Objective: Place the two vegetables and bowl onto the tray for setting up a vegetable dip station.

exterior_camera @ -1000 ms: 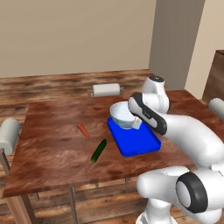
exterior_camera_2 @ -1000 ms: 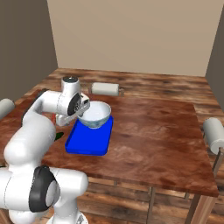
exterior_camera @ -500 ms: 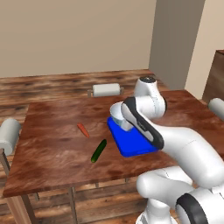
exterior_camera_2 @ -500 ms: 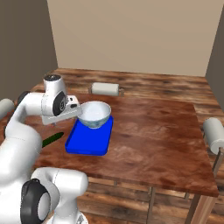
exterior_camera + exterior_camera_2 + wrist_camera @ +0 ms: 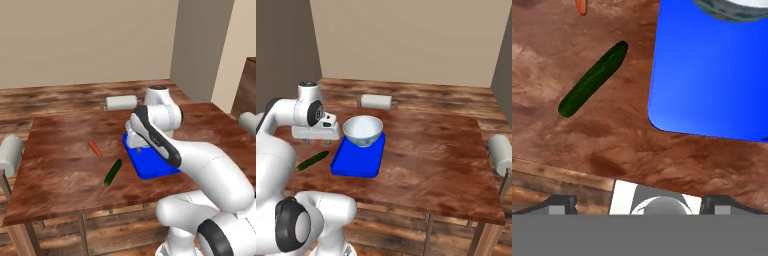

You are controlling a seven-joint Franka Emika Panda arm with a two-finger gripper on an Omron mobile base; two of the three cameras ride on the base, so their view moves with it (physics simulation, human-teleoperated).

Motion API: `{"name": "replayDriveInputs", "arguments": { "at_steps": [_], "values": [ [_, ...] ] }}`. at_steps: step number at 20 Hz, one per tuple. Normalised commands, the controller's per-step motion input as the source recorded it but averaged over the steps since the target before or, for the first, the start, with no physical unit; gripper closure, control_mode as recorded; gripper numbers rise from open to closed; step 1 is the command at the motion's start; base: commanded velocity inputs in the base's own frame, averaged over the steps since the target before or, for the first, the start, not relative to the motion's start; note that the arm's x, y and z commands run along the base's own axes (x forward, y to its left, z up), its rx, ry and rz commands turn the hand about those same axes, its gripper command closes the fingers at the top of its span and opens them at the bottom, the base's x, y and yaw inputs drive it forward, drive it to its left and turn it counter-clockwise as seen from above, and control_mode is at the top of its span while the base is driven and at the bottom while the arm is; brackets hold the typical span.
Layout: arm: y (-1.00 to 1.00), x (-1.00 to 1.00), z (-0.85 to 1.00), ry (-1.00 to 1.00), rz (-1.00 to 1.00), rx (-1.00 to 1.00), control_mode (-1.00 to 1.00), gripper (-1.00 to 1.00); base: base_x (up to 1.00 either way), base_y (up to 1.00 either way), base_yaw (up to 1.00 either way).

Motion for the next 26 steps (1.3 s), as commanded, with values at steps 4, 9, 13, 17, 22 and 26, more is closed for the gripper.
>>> {"name": "replayDriveInputs", "arguments": {
  "at_steps": [4, 9, 13, 17, 22, 26],
  "values": [
    [0.36, -0.09, -0.04, 0.1, -0.33, 0.04, -1.0, -1.0, 0.0, 0.0, 0.0],
    [0.39, 0.0, -0.16, -0.02, -0.3, 0.0, -1.0, -1.0, 0.0, 0.0, 0.0],
    [0.41, 0.0, -0.2, -0.03, -0.39, 0.0, -1.0, -1.0, 0.0, 0.0, 0.0],
    [0.27, 0.04, -0.23, 0.0, -0.33, -0.01, -1.0, -1.0, 0.0, 0.0, 0.0],
    [0.18, 0.08, -0.35, 0.04, -0.24, -0.04, -1.0, -1.0, 0.0, 0.0, 0.0],
    [0.12, 0.21, -0.35, 0.08, -0.15, -0.03, -1.0, -1.0, 0.0, 0.0, 0.0]
  ]
}}
